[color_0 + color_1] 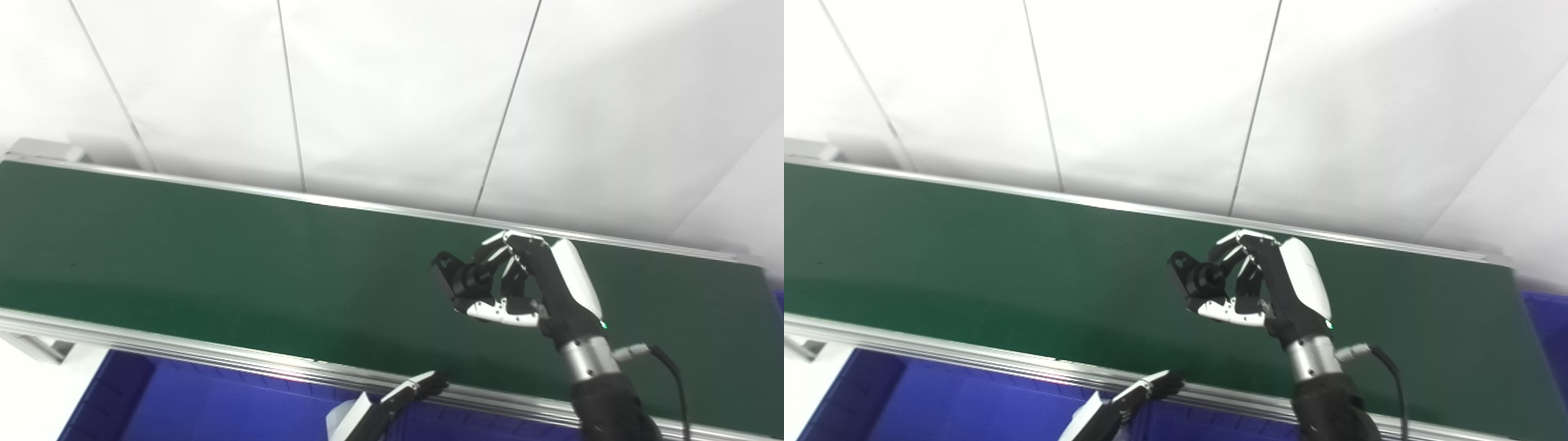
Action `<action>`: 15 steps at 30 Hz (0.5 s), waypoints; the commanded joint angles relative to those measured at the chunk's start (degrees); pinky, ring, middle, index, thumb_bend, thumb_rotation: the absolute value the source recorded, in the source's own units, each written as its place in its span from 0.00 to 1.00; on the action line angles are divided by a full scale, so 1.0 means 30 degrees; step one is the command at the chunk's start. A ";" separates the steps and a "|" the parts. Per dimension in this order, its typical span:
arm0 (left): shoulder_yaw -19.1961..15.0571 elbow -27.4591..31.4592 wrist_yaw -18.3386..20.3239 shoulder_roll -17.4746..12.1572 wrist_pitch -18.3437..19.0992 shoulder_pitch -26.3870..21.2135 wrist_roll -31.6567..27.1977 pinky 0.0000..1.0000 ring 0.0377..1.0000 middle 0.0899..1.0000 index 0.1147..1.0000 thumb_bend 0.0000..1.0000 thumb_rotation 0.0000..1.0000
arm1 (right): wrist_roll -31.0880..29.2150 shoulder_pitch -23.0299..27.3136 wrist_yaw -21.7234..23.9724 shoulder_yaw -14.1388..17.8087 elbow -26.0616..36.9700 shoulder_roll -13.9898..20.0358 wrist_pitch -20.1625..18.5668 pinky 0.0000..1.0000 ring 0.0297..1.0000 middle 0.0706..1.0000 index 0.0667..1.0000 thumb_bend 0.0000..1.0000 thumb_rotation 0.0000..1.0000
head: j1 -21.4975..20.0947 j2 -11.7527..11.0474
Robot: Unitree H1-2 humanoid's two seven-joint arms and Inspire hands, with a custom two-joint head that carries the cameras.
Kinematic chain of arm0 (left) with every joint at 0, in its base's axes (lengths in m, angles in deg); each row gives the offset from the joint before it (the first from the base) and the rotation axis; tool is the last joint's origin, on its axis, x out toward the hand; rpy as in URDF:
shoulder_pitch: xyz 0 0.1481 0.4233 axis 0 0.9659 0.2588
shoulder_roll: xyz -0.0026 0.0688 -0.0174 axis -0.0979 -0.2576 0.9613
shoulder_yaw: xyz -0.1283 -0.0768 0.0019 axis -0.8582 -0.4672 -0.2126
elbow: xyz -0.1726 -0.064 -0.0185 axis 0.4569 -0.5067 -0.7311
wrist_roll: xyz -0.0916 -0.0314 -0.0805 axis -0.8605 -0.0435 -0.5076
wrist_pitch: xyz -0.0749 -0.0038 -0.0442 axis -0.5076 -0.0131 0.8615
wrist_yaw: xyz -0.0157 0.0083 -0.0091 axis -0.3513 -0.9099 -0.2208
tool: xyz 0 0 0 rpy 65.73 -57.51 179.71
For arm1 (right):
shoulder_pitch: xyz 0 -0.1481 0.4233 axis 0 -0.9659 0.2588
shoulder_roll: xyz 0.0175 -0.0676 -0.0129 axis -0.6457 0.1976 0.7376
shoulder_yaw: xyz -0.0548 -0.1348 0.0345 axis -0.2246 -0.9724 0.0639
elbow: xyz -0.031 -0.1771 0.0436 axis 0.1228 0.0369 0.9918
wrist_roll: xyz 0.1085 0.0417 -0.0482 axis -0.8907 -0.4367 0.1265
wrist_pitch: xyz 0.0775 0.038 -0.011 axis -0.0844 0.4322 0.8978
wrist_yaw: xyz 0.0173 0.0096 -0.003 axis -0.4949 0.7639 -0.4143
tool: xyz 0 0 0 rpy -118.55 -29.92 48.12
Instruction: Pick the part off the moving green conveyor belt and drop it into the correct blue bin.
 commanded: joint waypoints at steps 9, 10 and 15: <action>-0.1016 0.2264 0.1000 -0.0912 -0.0483 0.0833 -0.1239 0.92 0.92 0.90 0.92 0.93 0.91 | -0.2739 -0.3467 0.1469 0.2084 0.5113 0.1869 -0.1852 0.19 0.24 0.36 0.48 0.52 0.00 | -0.3089 0.1895; -0.1176 0.2510 0.1172 -0.1102 -0.0453 0.0898 -0.1490 0.92 0.92 0.90 0.92 0.94 0.92 | -0.2653 -0.3841 0.1532 0.2097 0.5525 0.1969 -0.1997 0.21 0.25 0.36 0.48 0.52 0.00 | -0.3739 0.2362; -0.1917 0.3601 0.2043 -0.1732 0.0143 0.1170 -0.2793 0.96 0.94 0.92 0.94 0.95 0.93 | -0.1542 -0.5472 0.1938 0.1984 0.7204 0.2413 -0.2759 0.21 0.26 0.36 0.49 0.52 0.00 | -0.5187 0.3439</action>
